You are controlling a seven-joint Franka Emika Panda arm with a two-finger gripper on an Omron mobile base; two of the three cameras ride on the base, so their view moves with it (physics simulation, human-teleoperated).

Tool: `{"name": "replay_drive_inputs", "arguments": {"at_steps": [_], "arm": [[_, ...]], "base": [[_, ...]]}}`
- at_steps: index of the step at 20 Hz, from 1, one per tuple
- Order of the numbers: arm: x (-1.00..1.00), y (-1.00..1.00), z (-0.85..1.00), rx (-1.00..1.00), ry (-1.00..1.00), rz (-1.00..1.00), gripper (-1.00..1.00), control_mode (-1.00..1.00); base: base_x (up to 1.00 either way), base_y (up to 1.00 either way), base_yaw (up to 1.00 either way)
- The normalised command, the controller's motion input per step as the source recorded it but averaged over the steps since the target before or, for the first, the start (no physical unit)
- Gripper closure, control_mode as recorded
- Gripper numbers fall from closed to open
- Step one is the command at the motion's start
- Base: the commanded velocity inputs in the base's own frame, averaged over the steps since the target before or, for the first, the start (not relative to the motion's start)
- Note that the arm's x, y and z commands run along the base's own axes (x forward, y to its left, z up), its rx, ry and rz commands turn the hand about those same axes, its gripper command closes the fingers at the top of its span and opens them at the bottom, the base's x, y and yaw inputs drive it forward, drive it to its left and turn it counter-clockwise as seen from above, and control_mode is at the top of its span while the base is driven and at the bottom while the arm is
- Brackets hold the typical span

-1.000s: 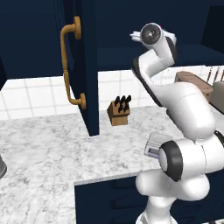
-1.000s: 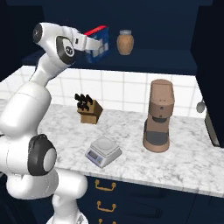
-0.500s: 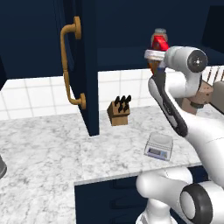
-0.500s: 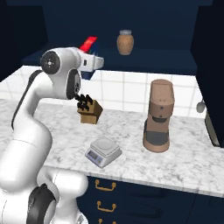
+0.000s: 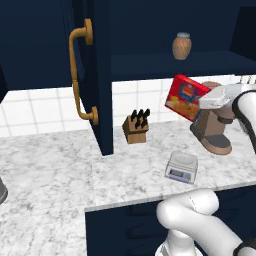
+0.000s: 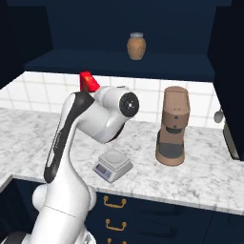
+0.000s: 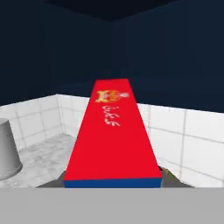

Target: Pick the boxed food and place it on the digital scale for weighing, and close the cabinet.

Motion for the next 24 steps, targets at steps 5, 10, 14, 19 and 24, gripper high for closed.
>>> {"name": "replay_drive_inputs", "arguments": {"at_steps": [5, 10, 14, 19, 24], "arm": [[-0.2, 0.0, -0.56, -0.33, 0.18, 0.64, 1.0, -1.0], [0.02, 0.0, -0.83, -0.22, -0.01, 0.25, 1.0, -1.0], [0.32, -0.01, -0.62, 0.05, 0.0, 0.04, 1.0, -1.0], [0.33, -0.14, -0.68, 0.09, 0.04, 0.0, 1.0, -1.0], [0.3, -0.13, -0.44, 0.0, 0.19, 0.0, 1.0, -1.0]], "base": [[0.0, 0.0, 0.0], [0.0, 0.0, 0.0], [0.0, 0.0, 0.0], [0.0, 0.0, 0.0], [0.0, 0.0, 0.0]]}}
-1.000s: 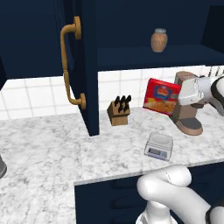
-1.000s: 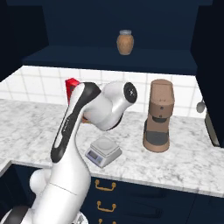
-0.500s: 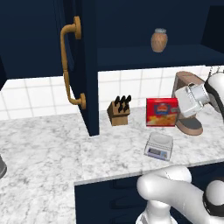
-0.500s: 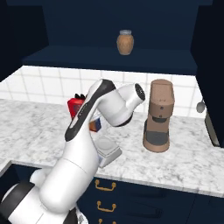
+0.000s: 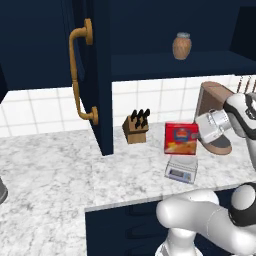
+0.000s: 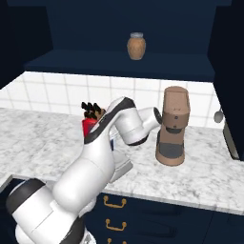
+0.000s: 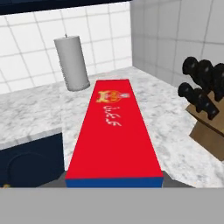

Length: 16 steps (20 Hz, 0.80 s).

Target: Pick the boxed food and place it on the digital scale for weighing, and close the cabinet.

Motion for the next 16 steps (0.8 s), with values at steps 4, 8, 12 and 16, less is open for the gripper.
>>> {"name": "replay_drive_inputs", "arguments": {"at_steps": [4, 8, 12, 16], "arm": [[0.1, -0.3, -0.28, 0.0, 0.1, 0.0, 1.0, -1.0], [0.0, -0.43, -0.24, 0.0, 0.0, 0.0, 1.0, -1.0], [0.0, -0.35, -0.18, 0.0, -0.01, 0.0, 1.0, -1.0], [0.04, -0.04, -0.23, 0.0, -0.04, 0.0, 1.0, -1.0]], "base": [[0.0, 0.0, 0.0], [0.0, 0.0, 0.0], [0.0, 0.0, 0.0], [0.0, 0.0, 0.0]]}}
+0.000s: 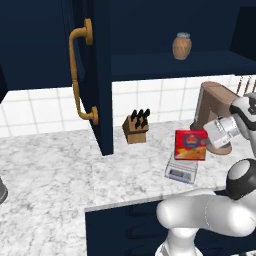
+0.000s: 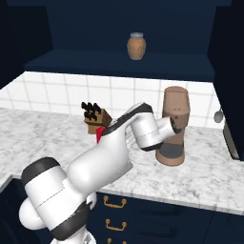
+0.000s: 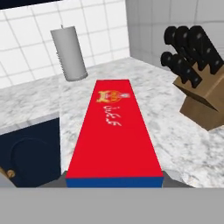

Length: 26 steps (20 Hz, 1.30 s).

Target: Pick the boxed food and place it on the digital scale for weighing, and close the cabinet.

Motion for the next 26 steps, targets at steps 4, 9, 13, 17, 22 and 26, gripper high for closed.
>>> {"name": "replay_drive_inputs", "arguments": {"at_steps": [4, 9, 13, 17, 22, 26], "arm": [[0.02, 0.0, -0.25, 0.0, -0.05, 0.0, 1.0, -1.0], [0.07, 0.0, -0.15, 0.0, -0.11, 0.0, 1.0, -1.0], [0.19, 0.0, -0.1, 0.0, -0.06, 0.0, 1.0, -1.0], [0.14, 0.0, -0.19, 0.0, -0.02, 0.0, 1.0, -1.0], [0.05, 0.0, -0.27, 0.0, 0.0, 0.0, 1.0, -1.0], [0.01, 0.0, -0.25, 0.0, 0.0, 0.0, 1.0, -1.0]], "base": [[0.0, 0.0, 0.0], [0.0, 0.0, 0.0], [0.0, 0.0, 0.0], [0.0, 0.0, 0.0], [0.0, 0.0, 0.0], [0.0, 0.0, 0.0]]}}
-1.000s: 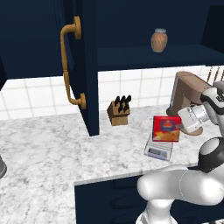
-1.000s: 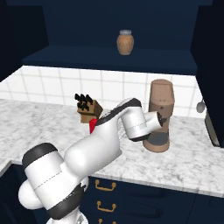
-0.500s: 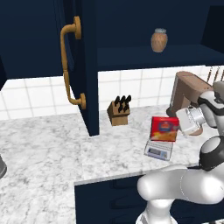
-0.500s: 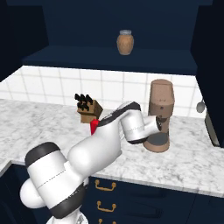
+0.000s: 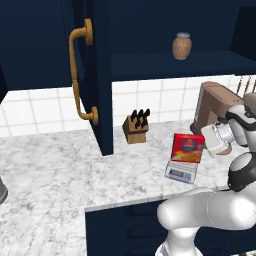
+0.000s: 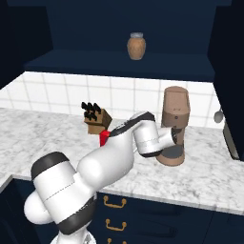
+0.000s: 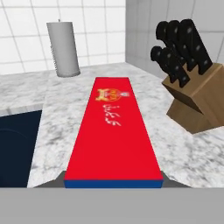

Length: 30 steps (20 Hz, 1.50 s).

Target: Pick the boxed food and place it on the digital scale for weighing, and close the cabinet.

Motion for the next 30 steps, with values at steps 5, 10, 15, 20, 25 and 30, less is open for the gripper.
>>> {"name": "replay_drive_inputs", "arguments": {"at_steps": [5, 10, 15, 20, 25, 30], "arm": [[0.0, 0.04, -0.28, 0.0, -0.01, 0.0, -1.0, -1.0], [0.0, 0.0, -0.04, 0.0, -0.02, 0.0, -1.0, -1.0], [-0.03, -0.02, 0.0, 0.0, -0.01, 0.0, -1.0, -1.0], [0.0, -0.16, 0.0, 0.01, 0.0, 0.0, -1.0, -1.0], [-0.06, -0.39, 0.0, 0.03, 0.0, 0.0, -1.0, -1.0], [-0.78, -0.45, 0.16, 0.22, -0.33, -0.05, -1.0, -1.0]], "base": [[0.0, 0.0, 0.0], [0.0, 0.0, 0.0], [0.0, 0.0, 0.0], [0.0, 0.0, 0.0], [0.0, 0.0, 0.0], [0.0, 0.0, 0.0]]}}
